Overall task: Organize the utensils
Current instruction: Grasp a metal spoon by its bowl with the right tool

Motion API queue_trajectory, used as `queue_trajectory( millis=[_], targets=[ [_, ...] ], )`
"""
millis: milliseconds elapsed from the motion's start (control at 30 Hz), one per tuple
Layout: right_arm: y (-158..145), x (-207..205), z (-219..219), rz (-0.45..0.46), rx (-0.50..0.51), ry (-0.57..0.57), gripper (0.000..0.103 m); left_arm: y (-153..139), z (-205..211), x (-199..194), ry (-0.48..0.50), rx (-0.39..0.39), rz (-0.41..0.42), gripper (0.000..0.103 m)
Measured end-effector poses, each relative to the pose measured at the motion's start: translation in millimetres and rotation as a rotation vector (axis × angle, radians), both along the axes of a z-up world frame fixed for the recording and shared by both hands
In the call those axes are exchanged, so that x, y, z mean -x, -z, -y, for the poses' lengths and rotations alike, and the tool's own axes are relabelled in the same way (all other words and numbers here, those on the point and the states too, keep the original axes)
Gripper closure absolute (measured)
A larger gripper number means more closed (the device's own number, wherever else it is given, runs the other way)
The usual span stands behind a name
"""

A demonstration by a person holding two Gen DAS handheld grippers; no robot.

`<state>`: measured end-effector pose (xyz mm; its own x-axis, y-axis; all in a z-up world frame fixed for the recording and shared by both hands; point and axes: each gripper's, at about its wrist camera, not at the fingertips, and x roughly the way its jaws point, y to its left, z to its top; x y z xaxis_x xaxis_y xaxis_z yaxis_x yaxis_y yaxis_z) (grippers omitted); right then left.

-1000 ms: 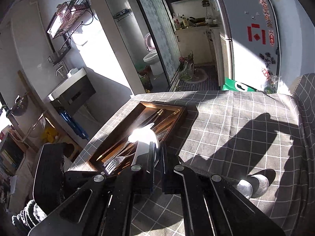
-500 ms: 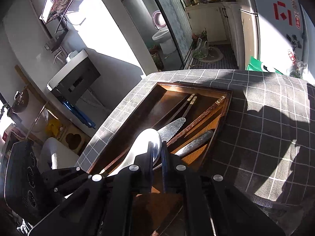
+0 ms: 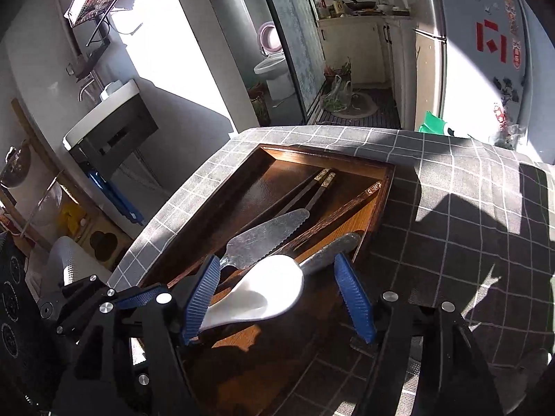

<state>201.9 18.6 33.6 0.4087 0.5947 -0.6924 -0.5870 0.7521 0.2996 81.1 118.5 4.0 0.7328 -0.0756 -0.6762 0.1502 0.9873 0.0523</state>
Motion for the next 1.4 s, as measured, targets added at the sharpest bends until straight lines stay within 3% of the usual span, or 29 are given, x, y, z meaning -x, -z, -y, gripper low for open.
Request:
queue_trajectory(
  millis=[133,300,500,567,633,700,833,967,1133,1400],
  targets=[
    [-17.9,8.7,32.7,-0.03,-0.085,0.001,0.023,-15.1,12.0,17.6,0.07,0.031,0.056,0.031],
    [-37.0,21.2,122.5,-0.026,-0.137,0.102,0.02,-23.3,51.2,31.3,0.183,0.026,0.083,0.025],
    [-22.4,37.9,217.4,-0.076,-0.164,0.242,0.02,-11.4,100.8,25.3,0.296,0.05,0.047,0.025],
    [-7.8,43.5,235.8,-0.128,-0.195,0.257,0.028,-4.4,116.1,22.6,0.327,0.053,0.028,0.025],
    [9.8,47.6,247.6,-0.203,-0.237,0.265,0.051,2.4,127.7,19.3,0.356,0.052,0.008,0.025],
    [22.9,52.6,253.3,-0.24,-0.249,0.285,0.058,8.0,134.8,15.4,0.372,0.064,-0.016,0.025],
    [37.0,57.3,253.9,-0.251,-0.221,0.318,0.062,15.7,139.3,11.0,0.371,0.063,-0.037,0.03],
    [48.1,57.2,235.1,-0.23,-0.111,0.329,0.068,18.6,135.9,4.0,0.346,0.069,-0.048,0.031],
    [56.9,50.5,228.9,-0.209,-0.095,0.36,0.097,17.9,137.0,2.9,0.344,0.071,-0.054,0.031],
    [19.8,86.4,252.9,-0.104,-0.015,0.266,0.102,18.6,153.0,-2.1,0.412,0.07,-0.057,0.031]
  ],
)
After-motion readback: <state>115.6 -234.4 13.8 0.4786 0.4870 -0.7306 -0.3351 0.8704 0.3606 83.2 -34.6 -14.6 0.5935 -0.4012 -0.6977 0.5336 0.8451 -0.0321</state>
